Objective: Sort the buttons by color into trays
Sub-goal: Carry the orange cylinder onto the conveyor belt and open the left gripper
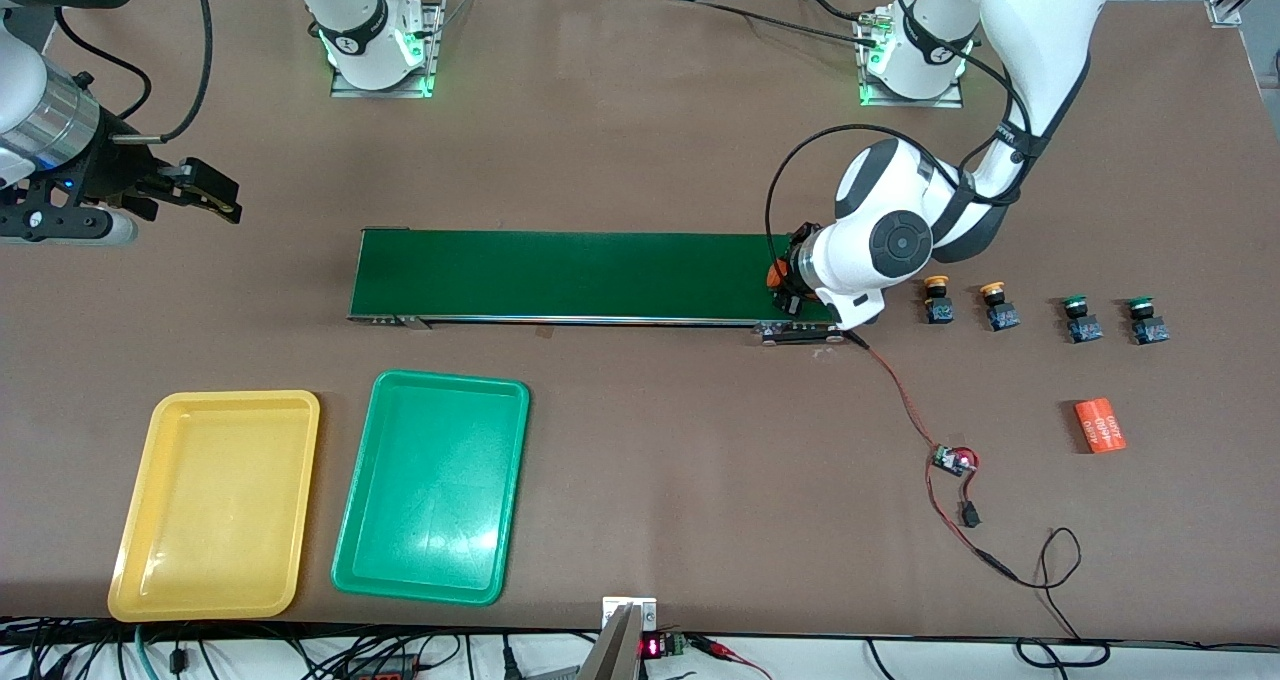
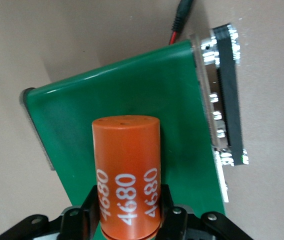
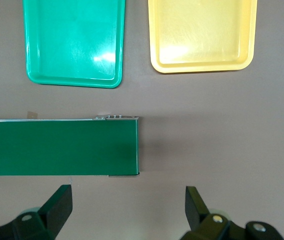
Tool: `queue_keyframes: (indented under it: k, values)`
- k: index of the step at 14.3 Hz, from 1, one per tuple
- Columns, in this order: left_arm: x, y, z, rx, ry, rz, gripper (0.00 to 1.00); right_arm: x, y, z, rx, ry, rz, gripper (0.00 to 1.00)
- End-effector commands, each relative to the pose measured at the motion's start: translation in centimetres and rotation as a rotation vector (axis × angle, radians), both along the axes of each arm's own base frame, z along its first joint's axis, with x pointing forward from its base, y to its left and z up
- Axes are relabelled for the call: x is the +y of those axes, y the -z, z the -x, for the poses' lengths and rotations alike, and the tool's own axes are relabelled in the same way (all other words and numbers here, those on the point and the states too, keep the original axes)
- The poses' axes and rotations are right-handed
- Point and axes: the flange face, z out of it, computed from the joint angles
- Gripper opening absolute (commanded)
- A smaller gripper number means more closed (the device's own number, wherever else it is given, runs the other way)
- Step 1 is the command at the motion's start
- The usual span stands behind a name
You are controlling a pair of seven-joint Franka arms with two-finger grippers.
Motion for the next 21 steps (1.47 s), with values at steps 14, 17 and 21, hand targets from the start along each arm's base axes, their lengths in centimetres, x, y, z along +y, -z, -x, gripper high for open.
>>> queue_keyframes:
  k: [14,17,21]
  values:
    - [4.1,-7.0,-2.2,-0.226,0.596,-0.014,1.0,-0.3,-0.2,-0.1,-0.004,0.007,0.01,1.0]
    - [8.9,-6.9,-3.6,-0.232,0.837,0.047,1.0,-0.4,-0.2,-0.1,-0.002,0.009,0.01,1.0]
    - [14.4,-6.4,-4.6,-0.215,1.144,0.066,1.0,-0.4,-0.2,-0.1,-0.004,0.009,0.01,1.0]
